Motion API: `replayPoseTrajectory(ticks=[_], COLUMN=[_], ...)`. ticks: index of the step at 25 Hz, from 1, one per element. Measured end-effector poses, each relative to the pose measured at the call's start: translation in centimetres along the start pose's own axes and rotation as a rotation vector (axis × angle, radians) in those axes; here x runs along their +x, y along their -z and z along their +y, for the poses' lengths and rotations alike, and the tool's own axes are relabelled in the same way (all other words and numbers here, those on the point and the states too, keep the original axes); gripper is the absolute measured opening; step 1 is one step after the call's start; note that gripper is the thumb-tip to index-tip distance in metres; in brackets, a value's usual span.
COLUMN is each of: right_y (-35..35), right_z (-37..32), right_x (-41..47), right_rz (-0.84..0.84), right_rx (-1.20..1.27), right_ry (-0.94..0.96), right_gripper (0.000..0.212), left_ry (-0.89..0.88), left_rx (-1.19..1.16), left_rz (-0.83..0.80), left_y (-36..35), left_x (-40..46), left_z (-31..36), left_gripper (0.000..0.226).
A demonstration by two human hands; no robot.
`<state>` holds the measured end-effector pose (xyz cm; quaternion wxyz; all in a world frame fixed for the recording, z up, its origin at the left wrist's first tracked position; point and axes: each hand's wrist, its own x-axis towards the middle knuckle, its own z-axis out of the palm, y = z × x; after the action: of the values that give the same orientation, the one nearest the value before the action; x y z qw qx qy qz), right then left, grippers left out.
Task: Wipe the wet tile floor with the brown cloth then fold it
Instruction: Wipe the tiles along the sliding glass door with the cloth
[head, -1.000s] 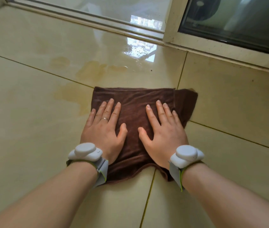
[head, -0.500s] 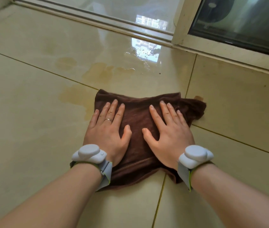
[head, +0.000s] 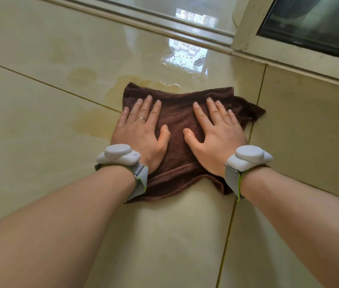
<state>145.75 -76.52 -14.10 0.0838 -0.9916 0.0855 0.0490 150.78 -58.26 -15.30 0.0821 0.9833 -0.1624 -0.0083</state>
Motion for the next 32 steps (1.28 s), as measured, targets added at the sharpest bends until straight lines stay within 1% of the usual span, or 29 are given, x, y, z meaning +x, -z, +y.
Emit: replayPoseTrajectory(ticks=[3, 5, 7, 12, 17, 22, 26, 32], right_y=[-0.1, -0.5, -0.9, -1.4, -1.7, -1.3, -0.9, -0.3], right_z=[-0.3, -0.9, -1.8, -2.8, -2.6, -2.4, -2.4, -2.5], right_x=[-1.3, -3.1, -5.9, -11.8, -13.3, -10.2, -4.2, 4.7], right_rz=[-0.002, 0.006, 0.007, -0.008, 0.002, -0.014, -0.001, 0.004], right_rx=[0.001, 0.01, 0.02, 0.025, 0.032, 0.012, 0.01, -0.005], right_ry=[0.002, 0.016, 0.039, 0.094, 0.117, 0.134, 0.132, 0.143], right_gripper=[0.073, 0.076, 0.079, 0.079, 0.078, 0.081, 0.084, 0.075], left_ry=[0.007, 0.019, 0.032, 0.065, 0.082, 0.079, 0.111, 0.133], left_rx=[0.0, -0.008, -0.009, -0.02, -0.016, -0.009, 0.004, 0.035], left_rz=[-0.015, -0.029, -0.031, -0.019, -0.015, -0.013, 0.0, 0.009], left_y=[0.2, 0.3, 0.6, 0.9, 0.8, 1.0, 0.6, 0.2], left_x=[-1.8, -3.8, -6.6, -13.4, -15.3, -12.1, -6.7, 1.5], left_z=[0.0, -0.3, -0.6, -0.8, -0.7, -1.2, -1.9, -3.5], left_gripper=[0.072, 0.072, 0.073, 0.075, 0.072, 0.074, 0.073, 0.075])
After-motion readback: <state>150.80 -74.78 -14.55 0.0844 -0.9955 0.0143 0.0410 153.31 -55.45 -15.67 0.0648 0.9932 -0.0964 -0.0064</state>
